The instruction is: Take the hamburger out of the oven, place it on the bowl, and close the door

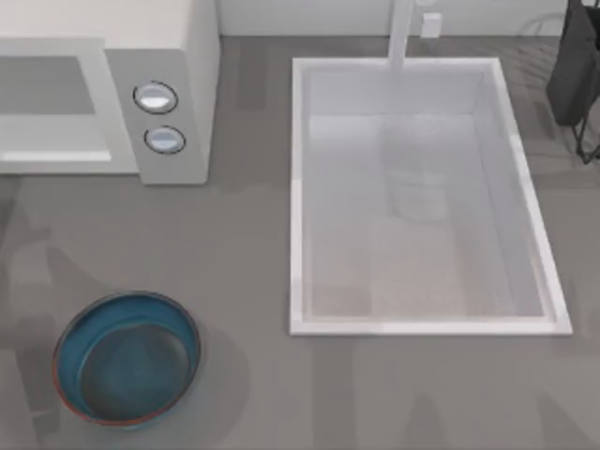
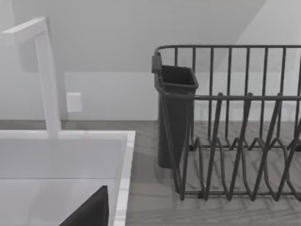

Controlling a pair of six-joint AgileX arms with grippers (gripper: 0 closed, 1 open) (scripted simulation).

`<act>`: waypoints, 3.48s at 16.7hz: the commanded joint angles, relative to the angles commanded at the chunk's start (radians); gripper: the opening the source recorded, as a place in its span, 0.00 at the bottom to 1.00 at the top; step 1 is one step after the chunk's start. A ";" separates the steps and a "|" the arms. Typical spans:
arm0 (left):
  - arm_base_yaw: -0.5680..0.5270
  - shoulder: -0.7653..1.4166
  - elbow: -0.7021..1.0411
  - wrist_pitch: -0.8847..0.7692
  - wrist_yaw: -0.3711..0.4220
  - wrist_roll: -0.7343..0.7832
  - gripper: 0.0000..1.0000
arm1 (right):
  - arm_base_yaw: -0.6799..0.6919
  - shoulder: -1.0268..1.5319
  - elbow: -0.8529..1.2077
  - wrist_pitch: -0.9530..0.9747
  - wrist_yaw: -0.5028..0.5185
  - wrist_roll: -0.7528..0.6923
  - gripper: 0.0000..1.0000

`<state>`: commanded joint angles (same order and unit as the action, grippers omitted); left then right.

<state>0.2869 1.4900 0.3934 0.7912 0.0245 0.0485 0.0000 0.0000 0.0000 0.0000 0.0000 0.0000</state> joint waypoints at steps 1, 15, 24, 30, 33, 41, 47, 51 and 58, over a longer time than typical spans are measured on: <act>-0.001 0.003 -0.003 0.002 0.000 0.002 0.00 | 0.000 0.000 0.000 0.000 0.000 0.000 1.00; -0.442 0.209 0.440 -0.819 -0.319 -0.926 0.00 | 0.000 0.000 0.000 0.000 0.000 0.000 1.00; -0.842 0.533 0.865 -1.826 -0.556 -2.127 0.00 | 0.000 0.000 0.000 0.000 0.000 0.000 1.00; -1.004 0.760 1.031 -2.340 -0.621 -2.660 0.00 | 0.000 0.000 0.000 0.000 0.000 0.000 1.00; -1.045 0.833 1.074 -2.473 -0.631 -2.792 0.00 | 0.000 0.000 0.000 0.000 0.000 0.000 1.00; -1.050 0.852 1.082 -2.506 -0.636 -2.828 0.00 | 0.000 0.000 0.000 0.000 0.000 0.000 1.00; -1.003 0.854 0.952 -2.357 -0.678 -2.796 0.00 | 0.000 0.000 0.000 0.000 0.000 0.000 1.00; -0.995 0.855 0.929 -2.332 -0.685 -2.789 0.00 | 0.000 0.000 0.000 0.000 0.000 0.000 1.00; -0.995 0.855 0.929 -2.332 -0.685 -2.789 0.45 | 0.000 0.000 0.000 0.000 0.000 0.000 1.00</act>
<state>-0.7077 2.3452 1.3225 -1.5413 -0.6602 -2.7409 0.0000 0.0000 0.0000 0.0000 0.0000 0.0000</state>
